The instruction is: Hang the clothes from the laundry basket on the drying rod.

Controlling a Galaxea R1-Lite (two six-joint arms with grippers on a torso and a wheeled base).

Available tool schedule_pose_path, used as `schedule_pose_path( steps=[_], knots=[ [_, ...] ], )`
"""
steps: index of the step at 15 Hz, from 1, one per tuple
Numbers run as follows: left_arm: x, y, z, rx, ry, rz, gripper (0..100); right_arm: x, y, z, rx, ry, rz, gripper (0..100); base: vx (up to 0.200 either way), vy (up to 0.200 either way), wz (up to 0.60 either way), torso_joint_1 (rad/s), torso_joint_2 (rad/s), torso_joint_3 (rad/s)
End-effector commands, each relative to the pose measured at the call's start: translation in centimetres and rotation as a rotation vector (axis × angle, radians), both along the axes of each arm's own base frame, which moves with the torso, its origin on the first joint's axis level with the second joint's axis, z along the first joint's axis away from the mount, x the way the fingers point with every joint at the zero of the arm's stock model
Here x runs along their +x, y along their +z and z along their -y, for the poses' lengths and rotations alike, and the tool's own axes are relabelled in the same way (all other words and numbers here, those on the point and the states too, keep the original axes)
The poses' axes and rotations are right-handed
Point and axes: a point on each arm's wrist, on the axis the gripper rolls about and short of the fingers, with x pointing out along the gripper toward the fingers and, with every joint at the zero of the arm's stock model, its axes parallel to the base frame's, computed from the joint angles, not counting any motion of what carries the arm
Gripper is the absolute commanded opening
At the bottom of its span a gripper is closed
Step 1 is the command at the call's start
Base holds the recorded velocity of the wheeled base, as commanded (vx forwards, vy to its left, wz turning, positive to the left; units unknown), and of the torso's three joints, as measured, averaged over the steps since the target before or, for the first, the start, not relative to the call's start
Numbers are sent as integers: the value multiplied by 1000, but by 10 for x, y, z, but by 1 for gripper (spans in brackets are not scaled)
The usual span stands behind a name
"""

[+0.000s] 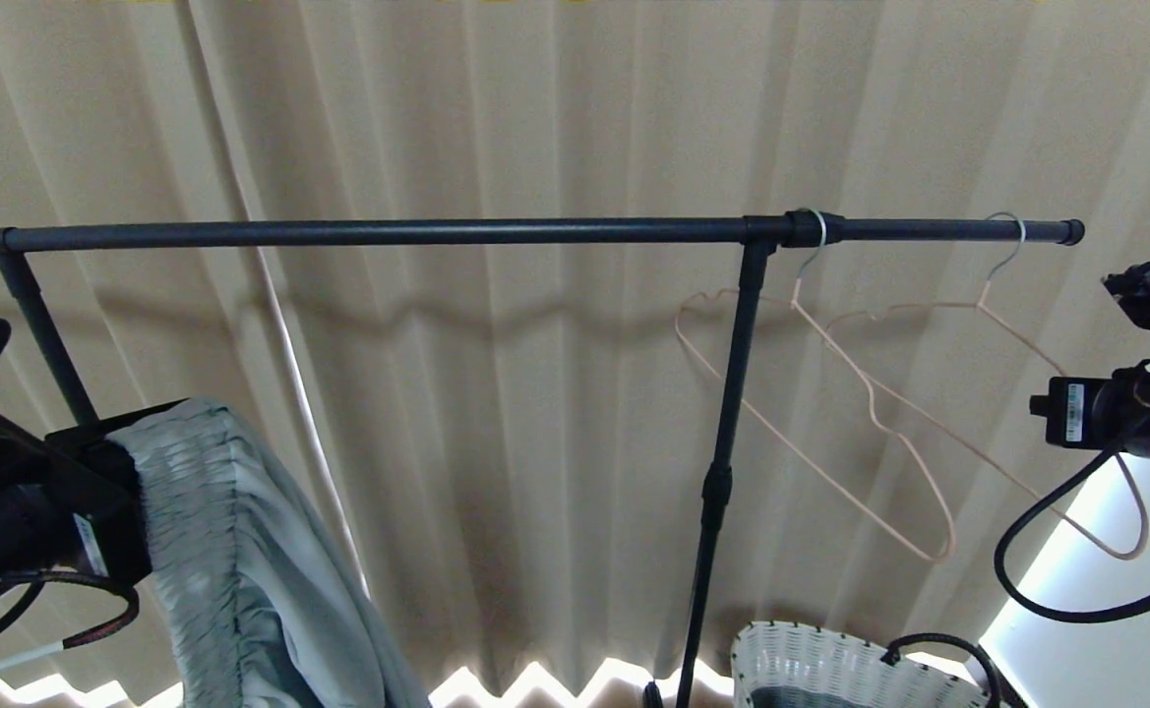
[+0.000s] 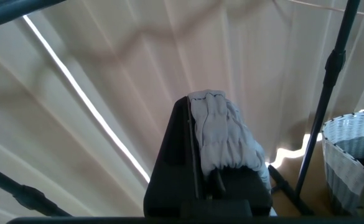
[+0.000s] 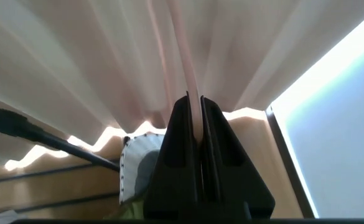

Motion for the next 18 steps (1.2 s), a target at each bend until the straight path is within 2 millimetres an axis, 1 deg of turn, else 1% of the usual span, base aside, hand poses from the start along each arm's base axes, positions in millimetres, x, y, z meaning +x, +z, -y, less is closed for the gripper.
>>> schedule_pose_path(
  steps=[1,2,3,5,8,9,10,12,18],
  knots=[
    [-1,0,0,0,0,4,0,-16,15,-1,-1,7,62,0,0,0,0,0,0,0],
    [-1,0,0,1,0,4,0,-24,20,-2,3,18,89,0,0,0,0,0,0,0],
    [-1,0,0,3,0,5,0,-27,23,-3,6,26,103,0,0,0,0,0,0,0],
    [-1,-1,0,16,0,2,0,-41,28,-4,7,39,138,0,0,0,0,0,0,0],
    [-2,-8,-1,30,0,-14,0,-64,28,-7,4,55,157,0,0,0,0,0,0,0],
    [-3,-8,-1,29,1,-13,0,-68,27,-7,0,59,160,0,0,0,0,0,0,0],
    [-2,-7,-1,27,2,-10,0,-77,26,-8,-8,69,169,0,-200,0,0,-7,2,2],
    [-2,-7,-1,27,2,-10,0,-84,25,-8,-18,75,180,0,-200,0,0,3,2,2],
    [-2,-8,-2,28,6,-15,0,-92,21,-9,-17,78,180,0,-200,0,0,-6,4,2]
  ],
)
